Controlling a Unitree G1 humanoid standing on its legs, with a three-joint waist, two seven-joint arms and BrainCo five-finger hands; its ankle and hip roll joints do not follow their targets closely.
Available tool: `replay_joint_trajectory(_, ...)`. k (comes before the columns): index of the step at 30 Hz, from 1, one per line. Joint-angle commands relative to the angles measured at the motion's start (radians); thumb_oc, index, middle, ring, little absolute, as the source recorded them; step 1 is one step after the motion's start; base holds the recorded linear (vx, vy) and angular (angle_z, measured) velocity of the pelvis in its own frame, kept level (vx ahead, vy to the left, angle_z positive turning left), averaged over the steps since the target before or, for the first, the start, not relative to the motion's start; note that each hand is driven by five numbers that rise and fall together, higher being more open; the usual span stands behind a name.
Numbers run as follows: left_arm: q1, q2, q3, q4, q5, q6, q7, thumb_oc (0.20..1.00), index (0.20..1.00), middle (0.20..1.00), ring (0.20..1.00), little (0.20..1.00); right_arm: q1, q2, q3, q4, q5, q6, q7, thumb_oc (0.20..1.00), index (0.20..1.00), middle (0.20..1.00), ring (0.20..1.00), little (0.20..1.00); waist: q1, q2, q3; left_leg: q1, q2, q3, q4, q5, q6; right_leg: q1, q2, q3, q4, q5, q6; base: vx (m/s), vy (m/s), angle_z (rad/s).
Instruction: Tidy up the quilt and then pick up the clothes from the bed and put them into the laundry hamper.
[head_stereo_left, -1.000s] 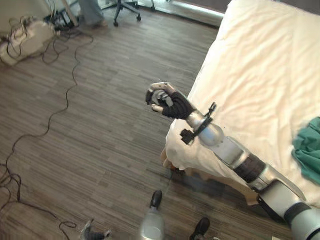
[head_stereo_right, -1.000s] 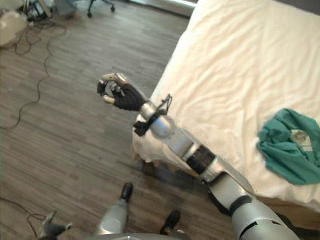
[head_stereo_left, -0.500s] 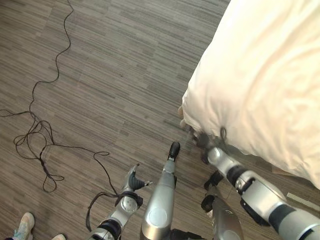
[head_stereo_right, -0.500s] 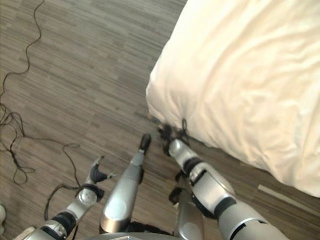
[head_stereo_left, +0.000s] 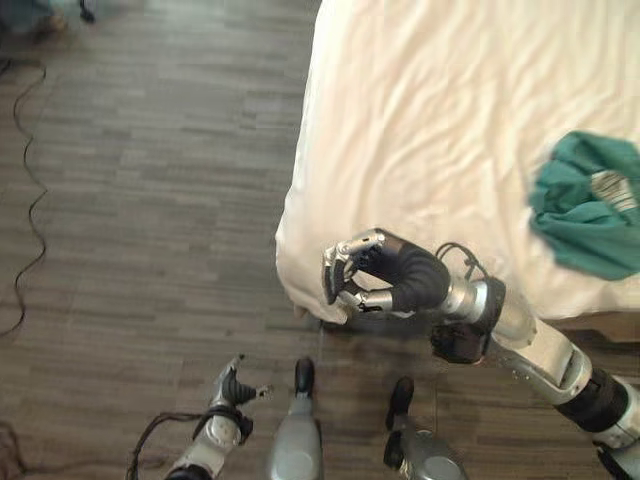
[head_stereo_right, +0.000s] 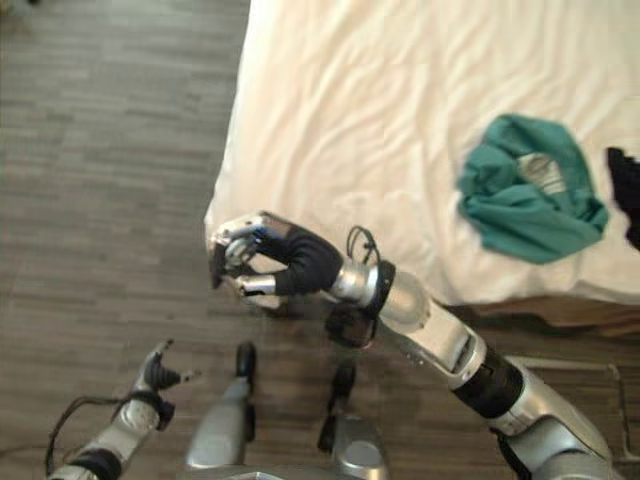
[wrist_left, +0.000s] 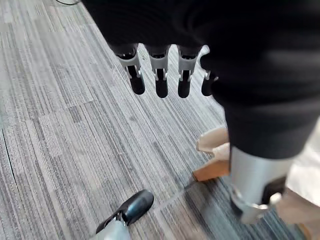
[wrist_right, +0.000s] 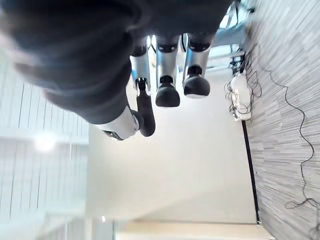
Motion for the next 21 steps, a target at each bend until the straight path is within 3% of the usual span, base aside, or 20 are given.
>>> replay_joint_trajectory(1, 0.001, 0.023, -0.044, 0.047, 0.044, -0.017, -0.004, 1.0, 1.0, 1.0, 1.0, 1.0, -0.03, 0.009, 0.023, 0.032, 0.071, -0.054, 0.009, 0.2, 0.2, 0.2, 0.2, 0.2, 0.025, -0.002, -0.045, 0.047, 0.024, -0.026, 0.025, -0.093, -0.044, -0.029, -0.085, 0.007, 0.038, -0.06, 0.097, 0.03, 0.014, -0.23)
replay_joint_trajectory(7, -0.052, -0.008, -0.083, 0.085, 0.017, -0.014, -0.005, 1.0, 1.0, 1.0, 1.0, 1.0, -0.063, 0.134, -0.055, 0.386, -0.019, -0.078, -0.137, 0.2, 0.2, 0.2, 0.2, 0.2, 0.028, 0.0, -0.006, -0.001, 0.019, -0.025, 0.081, -0.103, -0.043, -0.07, -0.087, 0.036, 0.066, -0.061, 0.087, -0.04, -0.008, -0.14)
replay_joint_trajectory(8, -0.07, -0.021, -0.088, 0.105, -0.001, -0.015, -0.007, 1.0, 1.0, 1.0, 1.0, 1.0, -0.07, 0.188, -0.129, 0.545, -0.06, -0.094, -0.222, 0.2, 0.2, 0.2, 0.2, 0.2, 0.034, 0.007, 0.033, -0.045, 0.018, -0.027, 0.122, -0.107, -0.044, -0.098, -0.093, 0.042, 0.08, -0.059, 0.084, -0.08, -0.009, -0.02)
replay_joint_trajectory(9, -0.071, -0.02, -0.088, 0.106, -0.002, -0.015, -0.007, 1.0, 1.0, 1.0, 1.0, 1.0, -0.072, 0.19, -0.129, 0.548, -0.06, -0.096, -0.223, 0.2, 0.2, 0.2, 0.2, 0.2, 0.035, 0.006, 0.033, -0.048, 0.019, -0.027, 0.126, -0.109, -0.044, -0.1, -0.093, 0.043, 0.081, -0.059, 0.083, -0.15, -0.008, 0.06)
replay_joint_trajectory(10, -0.084, -0.031, -0.101, 0.118, -0.015, -0.021, -0.001, 1.0, 1.0, 1.0, 1.0, 1.0, -0.098, 0.232, -0.213, 0.718, -0.092, -0.116, -0.32, 0.2, 0.2, 0.2, 0.2, 0.2, 0.038, 0.016, 0.074, -0.095, 0.018, -0.026, 0.171, -0.114, -0.044, -0.133, -0.105, 0.049, 0.101, -0.055, 0.08, -0.08, 0.002, 0.12)
replay_joint_trajectory(13, -0.096, -0.034, -0.098, 0.128, -0.036, -0.019, 0.003, 1.0, 1.0, 1.0, 1.0, 1.0, -0.106, 0.255, -0.285, 0.879, -0.122, -0.119, -0.403, 0.2, 0.2, 0.2, 0.2, 0.2, 0.04, 0.024, 0.103, -0.136, 0.023, -0.022, 0.207, -0.122, -0.044, -0.17, -0.115, 0.061, 0.126, -0.056, 0.078, -0.08, 0.021, 0.02)
replay_joint_trajectory(14, -0.1, -0.038, -0.083, 0.145, -0.049, -0.011, 0.01, 1.0, 1.0, 1.0, 1.0, 1.0, -0.059, 0.284, -0.369, 0.971, -0.11, -0.119, -0.444, 0.2, 0.2, 0.2, 0.2, 0.2, 0.031, 0.034, 0.125, -0.155, 0.024, -0.017, 0.231, -0.133, -0.042, -0.195, -0.123, 0.069, 0.149, -0.06, 0.078, -0.07, 0.053, -0.12)
replay_joint_trajectory(18, -0.116, -0.033, -0.053, 0.166, -0.059, 0.003, 0.012, 1.0, 1.0, 1.0, 1.0, 1.0, 0.063, 0.315, -0.451, 1.051, -0.094, -0.108, -0.451, 0.2, 0.2, 0.2, 0.2, 0.2, 0.013, 0.038, 0.13, -0.166, 0.019, -0.008, 0.263, -0.156, -0.038, -0.217, -0.134, 0.09, 0.179, -0.07, 0.078, 0.0, 0.038, -0.1)
replay_joint_trajectory(21, -0.132, -0.016, -0.015, 0.177, -0.071, 0.025, 0.002, 1.0, 1.0, 1.0, 1.0, 1.0, 0.317, 0.357, -0.541, 1.161, -0.093, -0.062, -0.416, 0.2, 0.2, 0.2, 0.2, 0.2, -0.04, 0.031, 0.115, -0.126, 0.017, 0.012, 0.277, -0.201, -0.028, -0.198, -0.143, 0.107, 0.198, -0.082, 0.086, 0.05, 0.095, -0.05)
